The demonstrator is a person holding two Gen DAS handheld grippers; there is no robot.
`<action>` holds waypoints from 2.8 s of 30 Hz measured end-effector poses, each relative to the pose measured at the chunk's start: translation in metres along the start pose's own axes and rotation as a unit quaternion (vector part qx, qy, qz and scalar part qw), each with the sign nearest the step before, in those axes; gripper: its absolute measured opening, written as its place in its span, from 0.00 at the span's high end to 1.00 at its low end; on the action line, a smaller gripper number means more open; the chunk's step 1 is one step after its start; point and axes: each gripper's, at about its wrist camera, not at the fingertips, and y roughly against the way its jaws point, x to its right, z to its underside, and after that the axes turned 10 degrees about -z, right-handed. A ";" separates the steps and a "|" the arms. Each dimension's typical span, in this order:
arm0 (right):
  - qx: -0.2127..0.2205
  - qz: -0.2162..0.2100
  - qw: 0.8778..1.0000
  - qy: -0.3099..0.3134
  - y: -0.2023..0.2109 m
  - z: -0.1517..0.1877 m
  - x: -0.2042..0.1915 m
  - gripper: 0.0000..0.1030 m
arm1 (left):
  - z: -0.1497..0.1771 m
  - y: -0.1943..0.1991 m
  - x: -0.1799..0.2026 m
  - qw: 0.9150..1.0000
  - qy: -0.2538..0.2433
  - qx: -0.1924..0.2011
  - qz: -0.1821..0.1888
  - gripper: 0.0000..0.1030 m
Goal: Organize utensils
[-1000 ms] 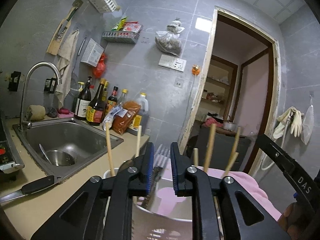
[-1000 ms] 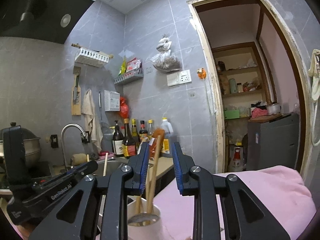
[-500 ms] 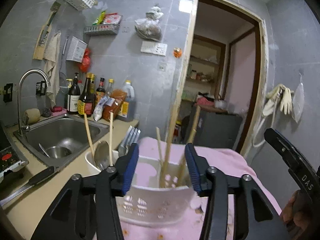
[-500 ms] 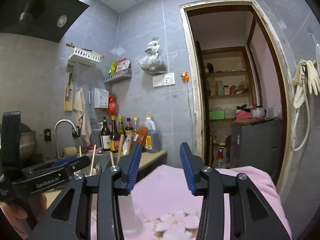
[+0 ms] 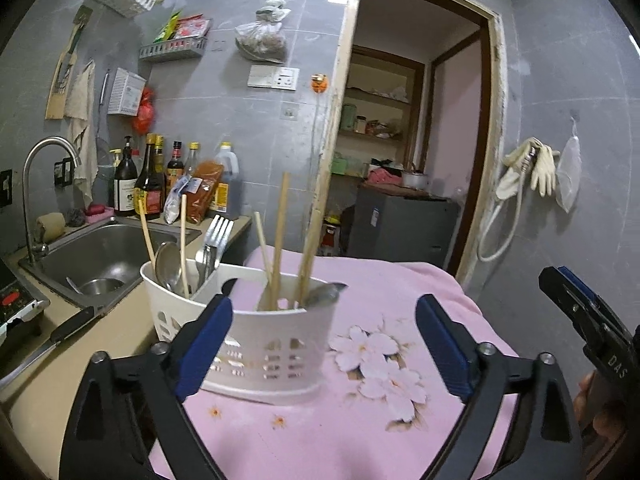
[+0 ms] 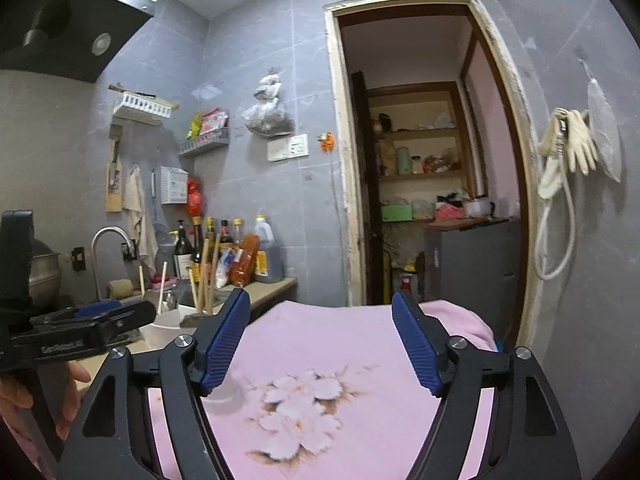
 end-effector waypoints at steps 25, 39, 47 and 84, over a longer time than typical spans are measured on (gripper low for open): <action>-0.026 0.050 0.998 -0.010 0.086 0.018 -0.010 0.00 | 0.039 0.064 0.006 1.000 -0.012 -0.010 0.005 0.02; -0.024 0.096 0.995 0.022 0.119 0.040 -0.037 0.00 | 0.069 0.095 0.009 0.999 -0.031 0.012 -0.019 0.02; -0.023 0.115 0.993 0.022 0.129 0.053 -0.043 0.00 | 0.081 0.099 0.007 1.000 -0.023 0.007 -0.020 0.02; -0.036 0.122 0.992 0.003 0.129 0.066 -0.041 0.00 | 0.096 0.101 0.007 0.999 -0.033 0.011 -0.042 0.02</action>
